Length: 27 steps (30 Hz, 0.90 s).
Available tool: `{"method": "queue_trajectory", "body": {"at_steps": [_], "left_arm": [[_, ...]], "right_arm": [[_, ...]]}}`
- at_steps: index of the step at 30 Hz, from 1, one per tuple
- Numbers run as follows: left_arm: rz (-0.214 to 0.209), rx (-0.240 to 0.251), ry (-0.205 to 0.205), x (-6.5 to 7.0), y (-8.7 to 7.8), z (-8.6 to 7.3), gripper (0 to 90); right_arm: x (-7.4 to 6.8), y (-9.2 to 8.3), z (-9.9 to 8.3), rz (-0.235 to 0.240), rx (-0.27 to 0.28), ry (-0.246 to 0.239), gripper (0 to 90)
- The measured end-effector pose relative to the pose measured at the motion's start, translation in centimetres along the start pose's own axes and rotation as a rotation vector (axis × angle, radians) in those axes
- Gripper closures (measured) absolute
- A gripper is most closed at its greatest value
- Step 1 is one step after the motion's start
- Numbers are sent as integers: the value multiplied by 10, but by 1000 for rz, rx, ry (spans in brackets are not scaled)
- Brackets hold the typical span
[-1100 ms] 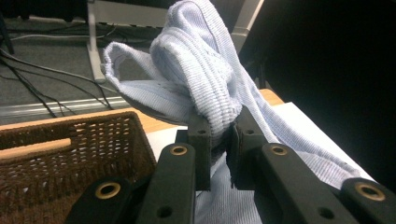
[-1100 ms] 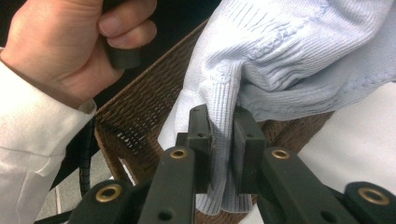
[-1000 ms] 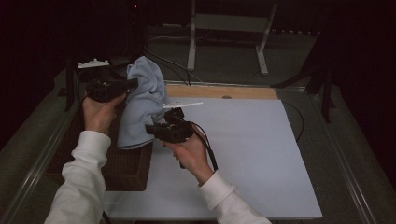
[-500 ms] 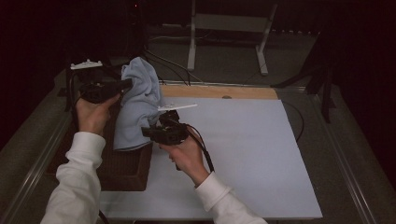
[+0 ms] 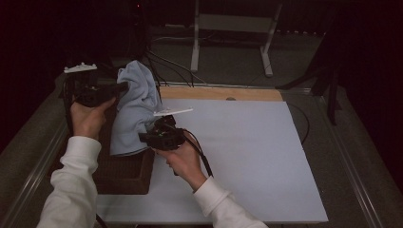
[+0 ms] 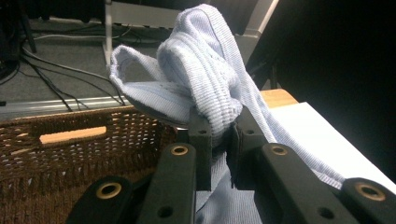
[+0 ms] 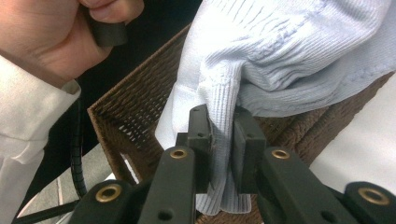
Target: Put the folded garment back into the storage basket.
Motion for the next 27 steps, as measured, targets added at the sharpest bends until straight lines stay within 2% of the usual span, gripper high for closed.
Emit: {"method": "queue_trajectory", "body": {"at_steps": [17,27], "left_arm": [[23,-2,-9,-13,-6,-5,820],[35,2,-14,-22,-13,-7,820]], "right_arm": [[-7,14,-5,9,-18,3,809],[-16,24,-7,9,-29,-13,808]]}}
Point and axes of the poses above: each handheld gripper's, and its own axes: y roughly forward along the jaws, z roughly out of its top, x roughly to its right, the point moved 1 cm from there along y, roughly forward along the jaws, and after that the axes turned 9 degrees about -y, right-handed, at the moved point
